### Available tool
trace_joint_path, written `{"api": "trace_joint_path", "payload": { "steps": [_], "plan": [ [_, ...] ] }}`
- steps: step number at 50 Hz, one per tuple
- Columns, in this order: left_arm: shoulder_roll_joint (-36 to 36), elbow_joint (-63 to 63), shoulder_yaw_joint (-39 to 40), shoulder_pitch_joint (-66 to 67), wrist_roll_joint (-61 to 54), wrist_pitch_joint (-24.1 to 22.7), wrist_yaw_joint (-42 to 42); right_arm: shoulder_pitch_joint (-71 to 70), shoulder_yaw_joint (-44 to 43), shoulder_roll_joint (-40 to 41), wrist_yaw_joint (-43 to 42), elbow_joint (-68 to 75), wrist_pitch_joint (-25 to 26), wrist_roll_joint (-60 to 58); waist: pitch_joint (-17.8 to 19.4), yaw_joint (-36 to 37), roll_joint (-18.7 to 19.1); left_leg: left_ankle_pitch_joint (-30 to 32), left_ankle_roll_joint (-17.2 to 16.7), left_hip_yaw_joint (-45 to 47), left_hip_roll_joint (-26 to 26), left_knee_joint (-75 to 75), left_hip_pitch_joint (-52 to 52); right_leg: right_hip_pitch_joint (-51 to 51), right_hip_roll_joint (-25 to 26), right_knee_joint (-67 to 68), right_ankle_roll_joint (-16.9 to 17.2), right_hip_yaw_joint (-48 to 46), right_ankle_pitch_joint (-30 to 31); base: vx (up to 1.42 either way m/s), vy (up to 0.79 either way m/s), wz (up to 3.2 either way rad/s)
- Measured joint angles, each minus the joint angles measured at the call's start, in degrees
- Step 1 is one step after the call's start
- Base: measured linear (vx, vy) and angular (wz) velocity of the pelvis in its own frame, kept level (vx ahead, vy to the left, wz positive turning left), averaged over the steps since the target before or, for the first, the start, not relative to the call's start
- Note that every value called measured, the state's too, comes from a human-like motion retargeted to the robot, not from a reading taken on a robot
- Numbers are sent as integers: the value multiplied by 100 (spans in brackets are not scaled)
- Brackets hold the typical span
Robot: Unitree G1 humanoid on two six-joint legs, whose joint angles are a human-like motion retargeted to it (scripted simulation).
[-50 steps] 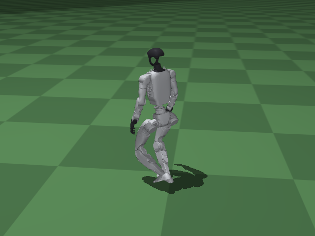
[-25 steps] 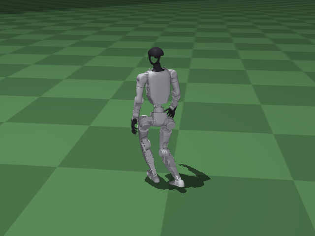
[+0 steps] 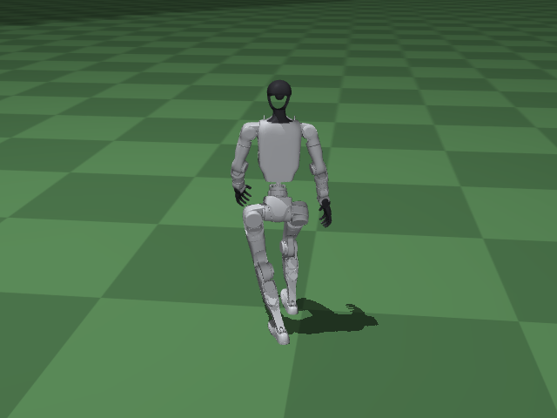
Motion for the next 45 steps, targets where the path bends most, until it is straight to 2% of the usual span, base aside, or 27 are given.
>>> {"api": "trace_joint_path", "payload": {
  "steps": [5, 8, 10, 12, 15, 18, 23, 31, 38, 41, 45],
  "plan": [
    [-87, 12, -61, 179, 15, -50, -91, 131, -2, -25, -121, 14, -63, 103, 87, 79, 112, -241, -152, -157, 314, 1146, 157, 366, 254, 527, -154, -175, 187, 1, -4, -35],
    [-140, 174, -91, 410, 33, -13, -184, 100, 17, -35, -219, -58, -105, 149, 212, 283, 479, -249, -370, -224, 1048, 2506, 90, 792, 742, 673, -380, -537, 296, 1, -6, -75],
    [-150, 291, -124, 604, 67, 41, -219, 75, 58, -35, -270, -140, -140, 143, 261, 399, 591, 40, -481, -191, 1445, 3428, -14, 945, 961, 906, -523, -676, 226, 0, -6, -76],
    [-141, 393, -124, 703, 119, 112, -266, -45, 105, -83, -301, -274, -147, 145, 316, 562, 830, 499, -560, -270, 2054, 4385, -352, 1241, 1301, 658, -707, -875, 223, -2, -7, -73],
    [-121, 492, -130, 851, 173, 186, -270, -244, 209, -145, -351, -442, -169, 107, 351, 768, 892, 822, -385, -297, 2605, 5413, -1017, 1512, 1519, 484, -865, -927, 93, -3, -6, -57],
    [-71, 528, -85, 983, 165, 205, -232, -479, 290, -177, -381, -549, -190, 83, 357, 934, 770, 548, -108, -266, 2745, 5689, -1705, 1790, 1536, 308, -872, -832, -60, -2, -3, -43],
    [-19, 577, 93, 1217, 36, 162, -137, -826, 369, -205, -384, -742, -241, 83, 342, 1067, 477, 55, 72, -60, 2422, 4789, -2587, 2254, 1326, 63, -746, -623, -326, -1, 1, -32],
    [-60, 711, 343, 1420, -89, 155, -64, -1122, 434, -190, -343, -1044, -361, -18, 48, 859, 57, 228, -218, 178, 1226, 1847, -3154, 2616, 642, -125, -573, -390, -642, 0, 0, -3],
    [-104, 837, 389, 1459, -80, 175, -29, -966, 442, -82, -252, -1056, -347, -107, 35, 665, -163, 526, -82, 294, 657, 1796, -2782, 2984, 285, 682, -383, -84, -861, 0, 0, 0],
    [-131, 811, 352, 1404, -66, 166, 3, -767, 416, -52, -192, -935, -335, -91, 118, 455, -380, 486, 72, 408, 228, 1899, -2445, 3114, -74, 1488, -77, 43, -652, 3, 3, 16],
    [-106, 644, 273, 1223, 10, 136, 46, -547, 363, -40, -92, -760, -348, 55, 241, 170, -622, 411, 244, 522, -319, 1557, -1842, 2831, -599, 2820, 409, 127, 396, 1, 2, 6]
  ]
}}
